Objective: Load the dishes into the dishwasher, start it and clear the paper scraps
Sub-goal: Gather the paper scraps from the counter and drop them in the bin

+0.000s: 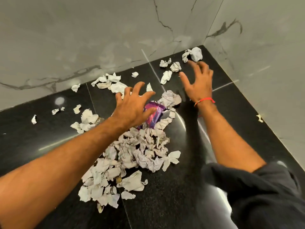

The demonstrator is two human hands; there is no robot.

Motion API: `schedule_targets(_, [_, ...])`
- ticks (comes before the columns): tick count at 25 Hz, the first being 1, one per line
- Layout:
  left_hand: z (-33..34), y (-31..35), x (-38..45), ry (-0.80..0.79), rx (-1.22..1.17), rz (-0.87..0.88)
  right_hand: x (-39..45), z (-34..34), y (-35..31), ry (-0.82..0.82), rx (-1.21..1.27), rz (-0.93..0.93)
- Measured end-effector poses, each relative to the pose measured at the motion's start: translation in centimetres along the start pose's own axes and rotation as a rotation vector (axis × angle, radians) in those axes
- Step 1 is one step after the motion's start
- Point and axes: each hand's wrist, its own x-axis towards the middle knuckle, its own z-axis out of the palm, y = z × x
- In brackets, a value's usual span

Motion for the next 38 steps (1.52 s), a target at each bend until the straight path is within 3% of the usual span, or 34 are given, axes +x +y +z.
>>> schedule_targets(5, [0.5,0.1,6.0,-0.267,-0.030,-0.145,8.9,0.3,2.3,-0.304,-0.077,0.164])
schedule_targets(8, [2.2,-0.3,5.6,-0.359,0.010,-0.134,11.0,2.9,1.8,-0.458,-0.098,0.148])
schedule_targets(11, [3.1,-1.0,4.4,-0.326,0.074,-0.069,9.4,6.6,-0.4,-0.529,-0.174,-0.004])
schedule_targets(17, [1.9,-3.2,1.9,-0.305,-0.036,0.000,2.0,7.8,-6.1,-0.473,-0.219,-0.299])
schedule_targets(20, [1.3,-4.5,-0.3,-0.046,-0.173,0.022,-0.4,5.2,-7.5,-0.403,-0.080,-0.446])
schedule_targets(23, [1.9,-8.1,0.4,0.231,-0.149,-0.117,0.8,4.4,-7.4,-0.190,0.123,-0.302])
schedule_targets(26, [1.8,-11.9,3.2,0.049,-0.060,-0.372,1.1,7.1,-8.0,-0.461,0.191,-0.132])
schedule_targets(28, [2.2,-13.3,4.5,-0.075,-0.069,-0.409,0.3,9.7,-10.0,-0.617,0.072,-0.205])
schedule_targets(33, [2.9,-13.0,1.8,0.023,-0.122,-0.244,-2.2,12.8,-16.3,-0.764,-0.029,-0.371])
schedule_targets(38, [3.1,-12.9,-4.6,0.055,-0.203,-0.134,-6.7,11.5,-17.4,-0.757,0.024,-0.559])
